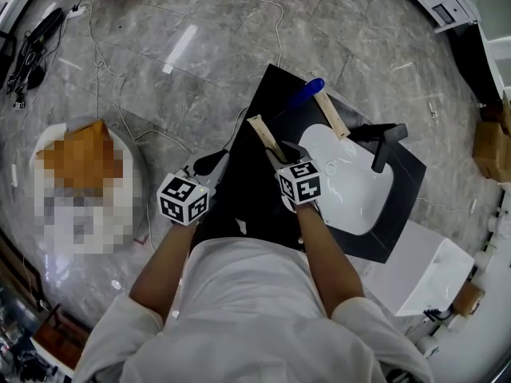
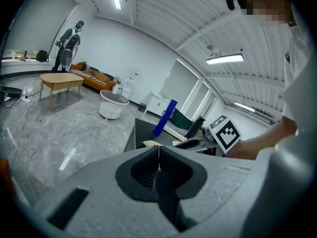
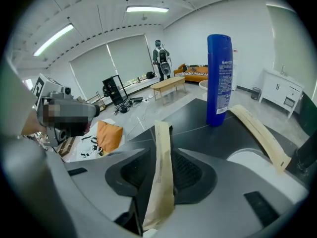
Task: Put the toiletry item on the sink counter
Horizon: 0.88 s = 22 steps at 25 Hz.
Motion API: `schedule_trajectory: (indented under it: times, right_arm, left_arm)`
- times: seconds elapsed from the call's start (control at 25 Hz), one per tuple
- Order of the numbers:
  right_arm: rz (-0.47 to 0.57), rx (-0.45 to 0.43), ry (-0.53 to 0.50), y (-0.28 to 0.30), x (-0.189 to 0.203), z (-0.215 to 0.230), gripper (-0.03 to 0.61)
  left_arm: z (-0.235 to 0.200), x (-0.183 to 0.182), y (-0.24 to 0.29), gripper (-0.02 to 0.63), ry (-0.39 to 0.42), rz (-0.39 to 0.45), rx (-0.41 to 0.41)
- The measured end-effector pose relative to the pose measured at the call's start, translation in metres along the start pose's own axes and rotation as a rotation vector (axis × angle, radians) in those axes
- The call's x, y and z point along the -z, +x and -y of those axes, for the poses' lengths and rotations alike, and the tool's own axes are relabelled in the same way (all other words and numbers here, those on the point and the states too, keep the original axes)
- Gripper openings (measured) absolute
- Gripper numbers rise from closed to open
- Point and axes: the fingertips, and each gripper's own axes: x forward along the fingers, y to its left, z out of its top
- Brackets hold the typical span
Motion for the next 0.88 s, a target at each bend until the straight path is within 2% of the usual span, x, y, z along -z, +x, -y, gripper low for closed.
schedule_trajectory:
  times: [0.2,0.6,0.88]
  right_arm:
    - [0.072,0.009,-0.012,-0.019,-0.026,0.001,0.106]
    - [0.284,0.003,-0.085,-0.085,-0.098,-0.013,0.106]
    - [0.424,-0.028,-0.115,-0.142,-0.133,-0.03,0.063]
  left_arm:
    - [0.01,-0.014,0.0,0.018,0.017,0.018,0.015]
    - [0.029,-0.054,-0.008,0.018,0.073,0.075,0.035]
    - [0.056,-0.089,-0.023,0.018,0.135,0.131,0.061]
